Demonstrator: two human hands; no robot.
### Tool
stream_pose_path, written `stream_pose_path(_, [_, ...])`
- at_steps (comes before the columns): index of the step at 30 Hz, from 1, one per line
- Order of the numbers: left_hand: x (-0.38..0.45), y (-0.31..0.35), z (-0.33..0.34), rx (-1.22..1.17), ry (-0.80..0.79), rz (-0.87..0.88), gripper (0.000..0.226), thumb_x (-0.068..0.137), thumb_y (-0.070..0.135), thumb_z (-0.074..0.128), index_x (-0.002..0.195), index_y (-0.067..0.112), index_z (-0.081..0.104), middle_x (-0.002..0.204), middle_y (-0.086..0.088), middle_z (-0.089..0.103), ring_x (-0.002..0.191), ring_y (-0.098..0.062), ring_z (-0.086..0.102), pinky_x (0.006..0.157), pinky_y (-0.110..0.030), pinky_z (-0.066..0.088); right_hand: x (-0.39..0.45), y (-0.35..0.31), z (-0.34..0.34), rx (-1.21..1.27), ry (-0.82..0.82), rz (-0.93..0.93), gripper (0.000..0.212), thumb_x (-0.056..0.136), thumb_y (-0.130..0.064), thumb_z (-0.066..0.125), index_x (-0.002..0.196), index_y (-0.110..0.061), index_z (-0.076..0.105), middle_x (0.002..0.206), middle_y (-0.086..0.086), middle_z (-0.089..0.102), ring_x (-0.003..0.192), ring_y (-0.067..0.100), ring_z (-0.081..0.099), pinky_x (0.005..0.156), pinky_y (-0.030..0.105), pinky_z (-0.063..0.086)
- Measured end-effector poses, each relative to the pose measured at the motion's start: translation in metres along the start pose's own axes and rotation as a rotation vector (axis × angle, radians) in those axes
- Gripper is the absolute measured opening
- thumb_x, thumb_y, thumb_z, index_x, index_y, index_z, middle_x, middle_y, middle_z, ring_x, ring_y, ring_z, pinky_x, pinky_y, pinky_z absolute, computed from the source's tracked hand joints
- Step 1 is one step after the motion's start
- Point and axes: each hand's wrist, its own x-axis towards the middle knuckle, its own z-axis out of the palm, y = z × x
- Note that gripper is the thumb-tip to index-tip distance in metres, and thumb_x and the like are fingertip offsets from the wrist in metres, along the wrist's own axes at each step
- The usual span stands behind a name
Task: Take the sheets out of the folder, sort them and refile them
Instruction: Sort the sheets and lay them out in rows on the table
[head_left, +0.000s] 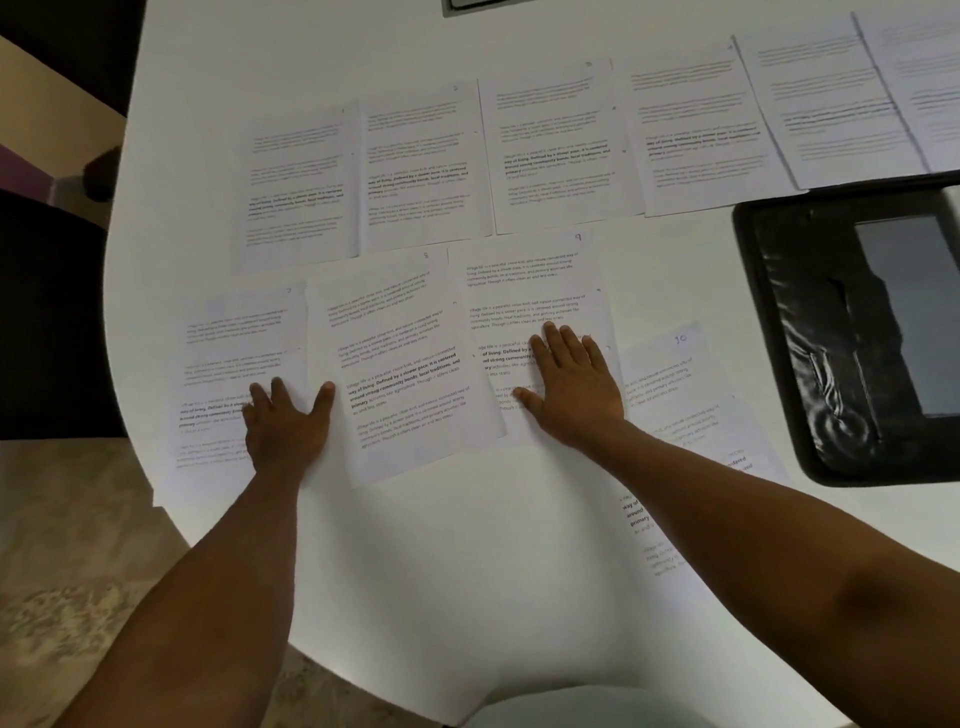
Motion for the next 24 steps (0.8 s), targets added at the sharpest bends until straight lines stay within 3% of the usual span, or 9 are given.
stream_pose_path(3, [0.002, 0.001, 0.001, 0.032, -0.028, -0.004, 0.118, 0.069, 0.091, 0.035, 0.154, 0.018, 0.0, 0.161, -0.01, -0.006, 0.148, -0.034, -0.002, 0.118, -0.053, 0.012, 0.0, -0.004, 0.001, 0.03, 0.025, -0.003, 0.075, 0.098, -0.061, 0.021, 0.156, -0.019, -0.003, 0.163, 0.003, -0.012, 0.15, 0.019, -0.012, 0.121, 0.038, -0.008])
stream_pose_path(5, [0.004, 0.002, 0.001, 0.041, -0.025, 0.002, 0.121, 0.066, 0.092, 0.037, 0.154, 0.017, 0.0, 0.161, -0.01, -0.006, 0.148, -0.034, -0.002, 0.118, -0.053, 0.012, -0.005, -0.001, 0.002, 0.059, 0.078, 0.003, 0.075, 0.099, -0.062, 0.02, 0.156, -0.019, -0.002, 0.163, 0.002, -0.011, 0.15, 0.018, -0.011, 0.121, 0.037, -0.008])
stream_pose_path(10, [0.006, -0.002, 0.001, 0.017, 0.057, 0.045, 0.104, 0.076, 0.083, 0.038, 0.152, 0.017, 0.014, 0.161, -0.012, 0.007, 0.146, -0.036, 0.008, 0.116, -0.054, 0.017, -0.037, 0.033, 0.01, 0.078, 0.158, 0.154, 0.078, 0.095, -0.066, 0.011, 0.156, -0.019, -0.002, 0.163, 0.002, -0.011, 0.149, 0.018, -0.012, 0.122, 0.04, -0.003])
stream_pose_path(14, [0.004, -0.004, 0.001, 0.015, 0.122, 0.065, 0.093, 0.081, 0.077, 0.041, 0.148, 0.014, 0.027, 0.157, -0.016, 0.02, 0.142, -0.04, 0.019, 0.112, -0.057, 0.024, -0.073, 0.07, 0.016, 0.111, 0.22, 0.317, 0.076, 0.097, -0.065, 0.016, 0.156, -0.019, 0.004, 0.164, 0.003, -0.004, 0.15, 0.019, -0.006, 0.122, 0.041, -0.001])
stream_pose_path(19, [-0.014, 0.004, 0.008, 0.03, 0.25, 0.262, 0.082, 0.089, 0.072, 0.028, 0.146, 0.013, 0.033, 0.153, -0.02, 0.027, 0.139, -0.041, 0.026, 0.112, -0.056, 0.026, -0.112, 0.107, 0.021, 0.201, 0.268, 0.508, 0.078, 0.094, -0.064, 0.024, 0.154, -0.014, 0.02, 0.162, 0.01, 0.014, 0.149, 0.027, 0.012, 0.121, 0.047, 0.012])
stream_pose_path(24, [-0.051, 0.03, 0.03, 0.136, 0.163, 0.532, 0.08, 0.088, 0.071, 0.029, 0.15, 0.021, 0.029, 0.159, -0.01, 0.019, 0.145, -0.032, 0.02, 0.116, -0.046, 0.018, -0.13, 0.114, 0.02, 0.21, 0.313, 0.625, 0.078, 0.09, -0.058, 0.052, 0.145, -0.006, 0.033, 0.143, 0.02, 0.044, 0.13, 0.037, 0.043, 0.105, 0.05, 0.039])
